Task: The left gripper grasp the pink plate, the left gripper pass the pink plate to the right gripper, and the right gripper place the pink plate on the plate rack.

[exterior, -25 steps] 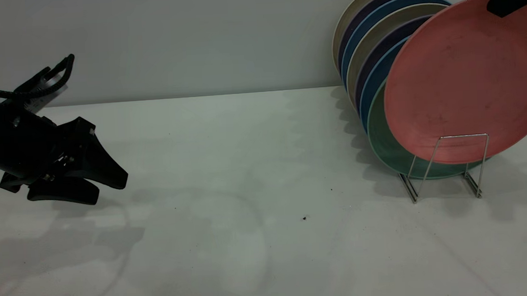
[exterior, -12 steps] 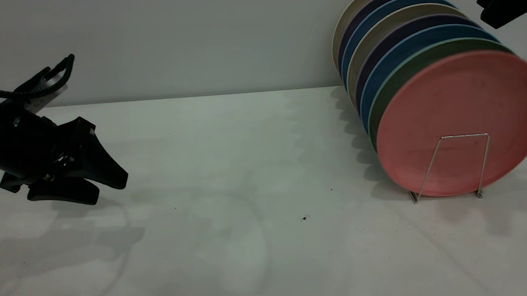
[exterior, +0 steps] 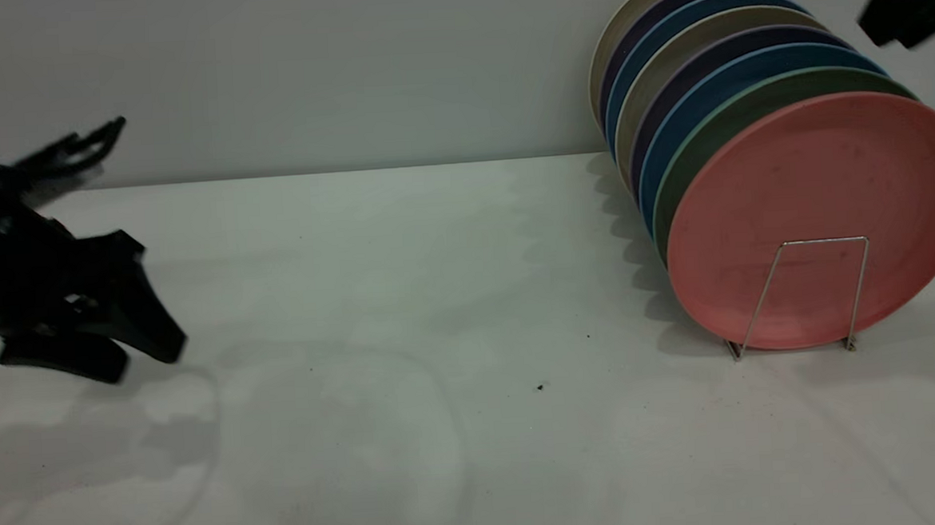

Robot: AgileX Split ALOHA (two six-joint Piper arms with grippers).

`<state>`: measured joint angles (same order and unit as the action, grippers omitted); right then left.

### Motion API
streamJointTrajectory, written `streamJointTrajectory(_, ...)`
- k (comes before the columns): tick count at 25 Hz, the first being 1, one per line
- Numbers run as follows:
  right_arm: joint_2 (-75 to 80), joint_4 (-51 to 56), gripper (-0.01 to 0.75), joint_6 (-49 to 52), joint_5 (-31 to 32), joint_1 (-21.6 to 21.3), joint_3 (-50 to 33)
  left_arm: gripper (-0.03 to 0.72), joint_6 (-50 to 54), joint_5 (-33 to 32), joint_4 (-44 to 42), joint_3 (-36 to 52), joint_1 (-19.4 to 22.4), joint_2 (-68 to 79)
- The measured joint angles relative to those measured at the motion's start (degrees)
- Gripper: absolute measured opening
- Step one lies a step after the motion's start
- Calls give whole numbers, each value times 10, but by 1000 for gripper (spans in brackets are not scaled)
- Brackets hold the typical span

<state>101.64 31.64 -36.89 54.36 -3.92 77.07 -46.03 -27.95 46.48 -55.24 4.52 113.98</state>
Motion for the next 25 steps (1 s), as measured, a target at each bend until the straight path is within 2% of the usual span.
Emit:
streamJointTrajectory(6, -2, -148, 323, 132, 56, 0, 0, 568, 158, -16, -164, -1, 0, -112)
streamJointTrajectory(12, -43, -215, 388, 204, 142, 0, 0, 568, 311, -110, -319, -1, 0, -230)
streamJointTrajectory(16, -118, -207, 390, 210, 149, 0, -31, 568, 337, -165, -348, 0, 0, -322)
streamJointTrajectory(25, -379, -189, 390, 201, 160, 0, -202, 568, 342, -254, -354, 83, 0, -564)
